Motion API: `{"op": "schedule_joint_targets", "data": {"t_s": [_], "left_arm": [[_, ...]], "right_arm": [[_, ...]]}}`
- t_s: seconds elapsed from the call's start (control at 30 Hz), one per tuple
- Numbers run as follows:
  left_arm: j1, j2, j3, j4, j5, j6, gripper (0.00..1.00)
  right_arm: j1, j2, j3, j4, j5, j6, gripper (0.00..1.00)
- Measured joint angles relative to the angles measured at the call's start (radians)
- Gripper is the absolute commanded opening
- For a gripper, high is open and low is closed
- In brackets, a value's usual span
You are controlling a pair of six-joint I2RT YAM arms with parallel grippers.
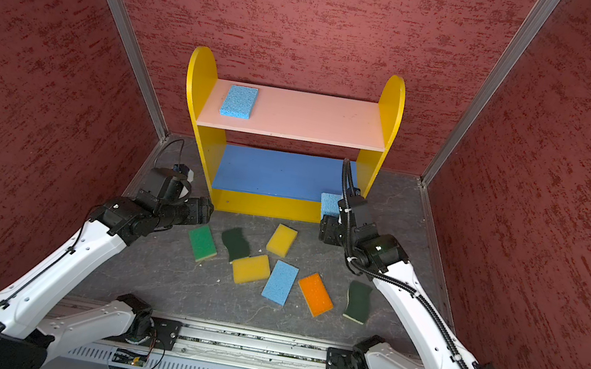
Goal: Arrange cleaning sponges on a shelf
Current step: Place the cleaning sponge at the shelf.
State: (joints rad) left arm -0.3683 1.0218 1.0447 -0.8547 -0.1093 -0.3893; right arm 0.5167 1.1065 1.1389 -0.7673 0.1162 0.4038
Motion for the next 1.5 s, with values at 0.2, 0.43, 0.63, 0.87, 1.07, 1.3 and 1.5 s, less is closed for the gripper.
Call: {"op": "schedule_joint_targets", "data": {"t_s": [0.2,0.43,0.63,0.87,1.07,1.3,1.5], "left_arm": [[0.0,-0.006,0.005,-0.006,-0.005,-0.007,0.84],[0.0,-0.007,0.008,-0.014,-0.013,-0.02,0.84],[0.0,-0.005,0.028,-0.02,-0.013,-0.026,0.84],[0.0,-0.005,0.049,-0.021,-0.022,-0.03,0.84],[0.0,-0.01,0.065,-0.02,-0.03,-0.033,0.84],[0.0,-0.009,0.065,-0.018,-0.037,-0.033,0.84],[0.0,0.006,0.065,0.003,-0.05,-0.033,0.84]], "right_arm": [[0.01,-0.01,0.046,-0.002,-0.012,0.002,0.7],[0.015,-0.038,0.171,0.001,-0.04,-0.056,0.69],[0.017,-0.04,0.27,0.022,-0.034,-0.135,0.68],[0.017,0.018,0.36,0.105,0.003,-0.184,0.7],[0.018,0.113,0.466,0.149,0.044,-0.241,0.7],[0.018,0.195,0.549,0.195,0.122,-0.309,0.69],[0.017,0.291,0.64,0.227,0.172,-0.36,0.69]]}}
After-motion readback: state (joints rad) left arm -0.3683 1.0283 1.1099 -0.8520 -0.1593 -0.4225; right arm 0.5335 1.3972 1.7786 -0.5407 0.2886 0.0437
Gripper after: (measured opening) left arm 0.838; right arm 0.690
